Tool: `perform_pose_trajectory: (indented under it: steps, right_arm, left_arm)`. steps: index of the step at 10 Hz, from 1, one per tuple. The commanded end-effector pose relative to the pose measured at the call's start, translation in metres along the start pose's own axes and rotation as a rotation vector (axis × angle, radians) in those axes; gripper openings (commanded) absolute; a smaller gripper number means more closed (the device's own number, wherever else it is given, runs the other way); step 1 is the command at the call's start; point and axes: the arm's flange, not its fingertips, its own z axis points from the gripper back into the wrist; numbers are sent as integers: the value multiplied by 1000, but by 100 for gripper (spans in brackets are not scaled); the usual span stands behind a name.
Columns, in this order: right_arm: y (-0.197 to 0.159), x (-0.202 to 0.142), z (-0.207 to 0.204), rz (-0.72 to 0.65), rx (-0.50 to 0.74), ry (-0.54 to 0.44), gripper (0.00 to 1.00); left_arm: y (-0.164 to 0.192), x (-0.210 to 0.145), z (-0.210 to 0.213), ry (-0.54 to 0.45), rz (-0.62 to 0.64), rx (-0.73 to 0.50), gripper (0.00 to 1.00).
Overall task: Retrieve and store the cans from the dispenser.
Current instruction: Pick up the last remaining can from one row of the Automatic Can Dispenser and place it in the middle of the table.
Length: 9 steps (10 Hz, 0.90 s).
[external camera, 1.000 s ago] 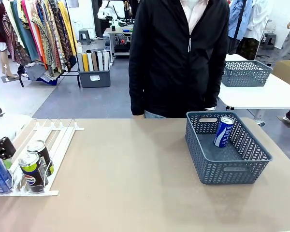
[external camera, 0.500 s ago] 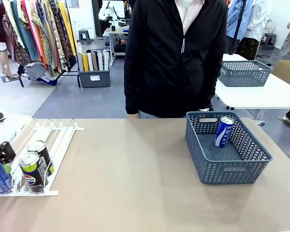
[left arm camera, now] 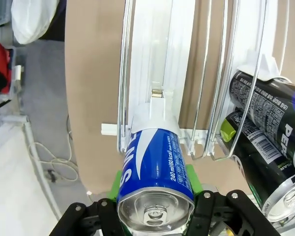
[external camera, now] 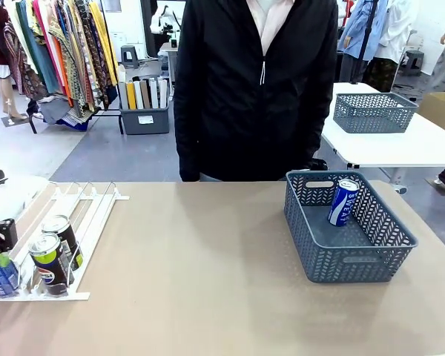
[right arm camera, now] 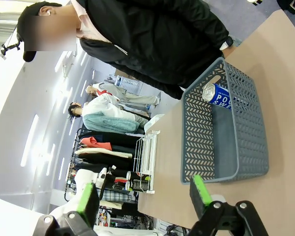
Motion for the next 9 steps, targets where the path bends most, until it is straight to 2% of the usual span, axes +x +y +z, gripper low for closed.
perform_pose_trajectory:
  steps: [1,4,5,7,9]
  right_arm:
    - [3,3,-1,17,27,-15,100]
    - [3,3,-1,17,27,-15,100]
    - [3,3,-1,17,27,-15,100]
    - [3,3,-1,17,27,-15,100]
    - [3,3,-1,17,27,-15,100]
  left_arm:
    - [0,-12,-8,-20,3,20,0]
    - [2,-15,5,-55,0,18,0]
    - [0,-20,27,-98,-16,14,0]
    - [-3,-42,101,-123,-41,-6,0]
    - [-6,-64,170,-247,-120,-45,0]
